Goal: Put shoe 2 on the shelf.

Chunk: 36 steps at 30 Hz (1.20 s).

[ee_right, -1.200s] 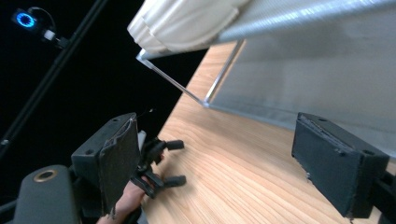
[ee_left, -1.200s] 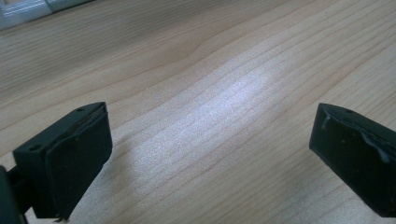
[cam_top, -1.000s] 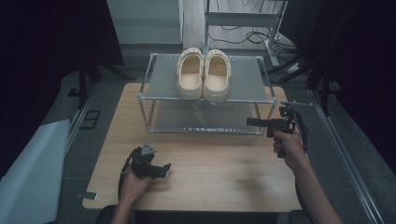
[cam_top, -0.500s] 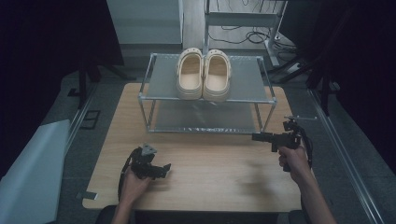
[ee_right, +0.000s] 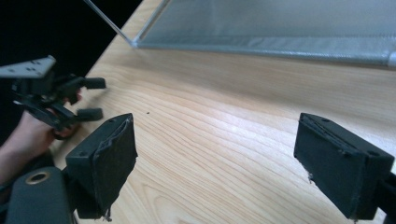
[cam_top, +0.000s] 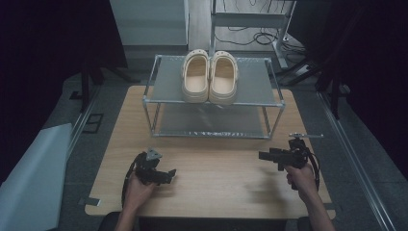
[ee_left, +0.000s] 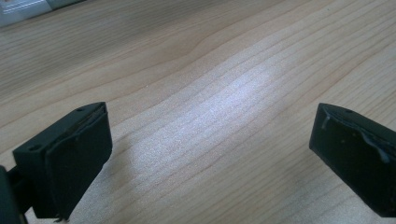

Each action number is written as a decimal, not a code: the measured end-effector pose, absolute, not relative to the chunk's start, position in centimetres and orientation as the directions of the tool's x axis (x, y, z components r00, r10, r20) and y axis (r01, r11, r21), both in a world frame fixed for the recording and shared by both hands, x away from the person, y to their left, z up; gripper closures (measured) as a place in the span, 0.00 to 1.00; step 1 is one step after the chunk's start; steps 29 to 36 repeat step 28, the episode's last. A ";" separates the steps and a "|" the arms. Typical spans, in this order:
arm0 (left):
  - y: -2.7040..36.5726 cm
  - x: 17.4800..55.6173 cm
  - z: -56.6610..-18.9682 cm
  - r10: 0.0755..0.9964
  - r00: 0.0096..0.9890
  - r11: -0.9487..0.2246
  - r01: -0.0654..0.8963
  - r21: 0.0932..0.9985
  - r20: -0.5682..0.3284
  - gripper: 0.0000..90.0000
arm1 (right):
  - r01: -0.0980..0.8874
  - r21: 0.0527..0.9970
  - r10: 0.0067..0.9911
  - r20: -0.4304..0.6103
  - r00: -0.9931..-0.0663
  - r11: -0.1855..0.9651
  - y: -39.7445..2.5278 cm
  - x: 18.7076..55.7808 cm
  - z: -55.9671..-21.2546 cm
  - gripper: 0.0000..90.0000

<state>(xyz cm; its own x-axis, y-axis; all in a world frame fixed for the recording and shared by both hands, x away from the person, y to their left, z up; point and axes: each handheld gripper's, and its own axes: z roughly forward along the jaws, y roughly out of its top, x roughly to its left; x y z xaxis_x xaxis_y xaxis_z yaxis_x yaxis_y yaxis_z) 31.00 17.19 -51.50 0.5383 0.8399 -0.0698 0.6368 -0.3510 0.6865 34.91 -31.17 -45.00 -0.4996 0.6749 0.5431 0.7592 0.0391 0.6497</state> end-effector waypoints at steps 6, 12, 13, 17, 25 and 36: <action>17.1 31.0 -51.5 0.838 0.542 -0.358 0.636 0.683 -0.066 0.00 | 0.746 0.663 0.703 0.501 -0.504 0.063 -30.8 34.2 -46.6 0.13; 17.1 31.0 -51.5 0.836 0.544 -0.360 0.634 0.685 -0.065 0.00 | 0.725 0.680 0.759 0.412 -0.505 0.113 -30.5 33.5 -48.1 0.09; 17.1 31.0 -51.5 0.837 0.544 -0.360 0.634 0.685 -0.064 0.00 | 0.721 0.681 0.772 0.390 -0.503 0.126 -30.4 33.4 -48.5 0.08; 17.0 30.9 -51.5 0.834 0.548 -0.365 0.633 0.683 -0.062 0.00 | 0.697 0.690 0.806 0.293 -0.515 0.195 -29.8 33.0 -49.4 0.07; 16.8 30.9 -51.6 0.828 0.558 -0.381 0.629 0.678 -0.052 0.00 | 0.653 0.680 0.824 0.125 -0.553 0.335 -28.6 32.5 -50.6 0.06; 16.6 31.0 -51.6 0.827 0.561 -0.388 0.627 0.675 -0.046 0.00 | 0.636 0.671 0.819 0.074 -0.569 0.381 -28.2 32.3 -51.0 0.05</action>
